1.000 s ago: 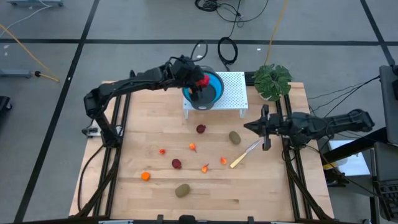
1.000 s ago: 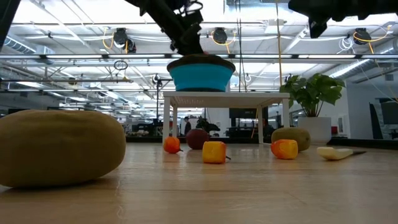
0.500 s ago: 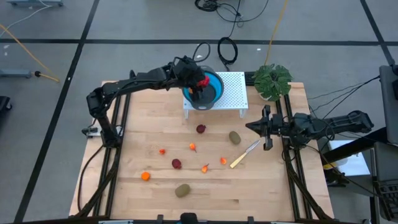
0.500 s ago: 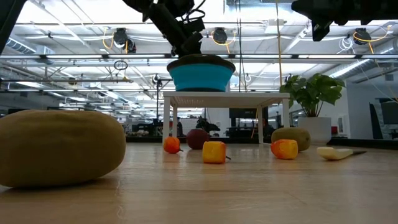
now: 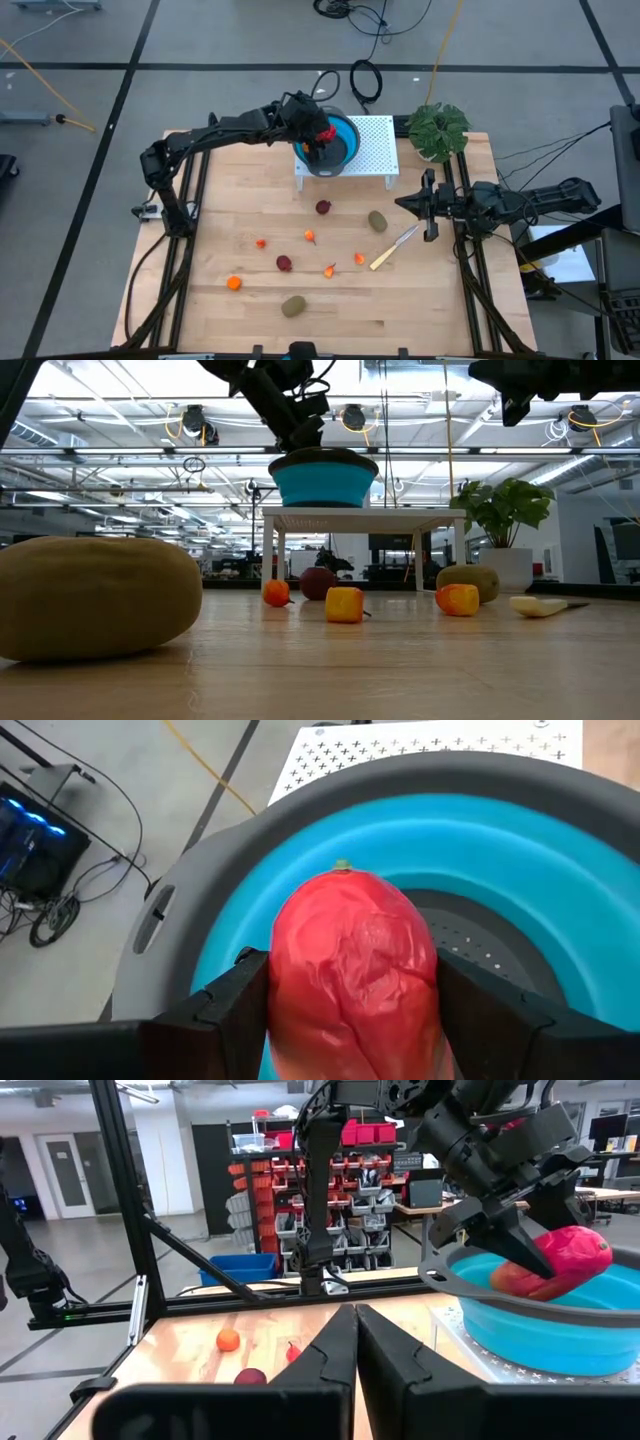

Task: Pick & Place Fruit
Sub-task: Put the mango into the blue strainer bowl on the shelf, then put the bottom kiwi into the blue strainer bowl on the shelf

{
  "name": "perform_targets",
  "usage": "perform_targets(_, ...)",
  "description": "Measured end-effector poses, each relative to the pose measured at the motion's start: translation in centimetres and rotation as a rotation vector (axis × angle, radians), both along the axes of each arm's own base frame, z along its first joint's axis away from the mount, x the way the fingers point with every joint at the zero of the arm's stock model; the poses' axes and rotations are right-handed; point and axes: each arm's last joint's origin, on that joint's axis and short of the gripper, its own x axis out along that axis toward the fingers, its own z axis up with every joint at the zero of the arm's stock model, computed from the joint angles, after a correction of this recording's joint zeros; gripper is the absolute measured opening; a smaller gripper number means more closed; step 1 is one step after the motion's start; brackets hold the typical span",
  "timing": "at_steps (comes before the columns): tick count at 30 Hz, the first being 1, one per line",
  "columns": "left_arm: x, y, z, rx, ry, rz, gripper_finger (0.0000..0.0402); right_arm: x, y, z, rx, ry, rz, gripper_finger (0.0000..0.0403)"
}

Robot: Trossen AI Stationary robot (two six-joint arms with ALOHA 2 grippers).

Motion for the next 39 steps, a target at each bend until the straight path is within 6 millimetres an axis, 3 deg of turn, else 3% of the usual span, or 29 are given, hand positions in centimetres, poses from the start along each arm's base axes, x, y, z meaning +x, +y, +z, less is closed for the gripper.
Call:
perform_targets(14, 0.0, 0.1, 0.1, 0.025, 0.001, 0.002, 0.03, 0.0, 0.0, 0.0, 0.0, 0.0, 0.001, 0.0001)
perform_targets(20, -0.8, -0.4, 2.9, 0.083, -0.018, 0.027, 0.029, 0.0, 0.0, 0.2, 0.002, -0.016, 0.002, 0.0001)
perform_targets(25, -1.9, -2.5, 6.3, 0.081, -0.119, 0.039, 0.0259, 0.0, 0.0, 0.2, 0.015, -0.025, 0.004, 0.0001)
perform_targets(29, -3.2, -4.4, 7.7, 0.024, -0.141, 0.046, 0.0219, 0.0, 0.0, 0.2, 0.056, -0.021, 0.009, 0.0001)
perform_targets(39, -4.4, -7.5, 7.6, -0.173, -0.109, 0.025, 0.009, 0.0, 0.0, 0.2, 0.047, -0.02, 0.008, 0.0004)
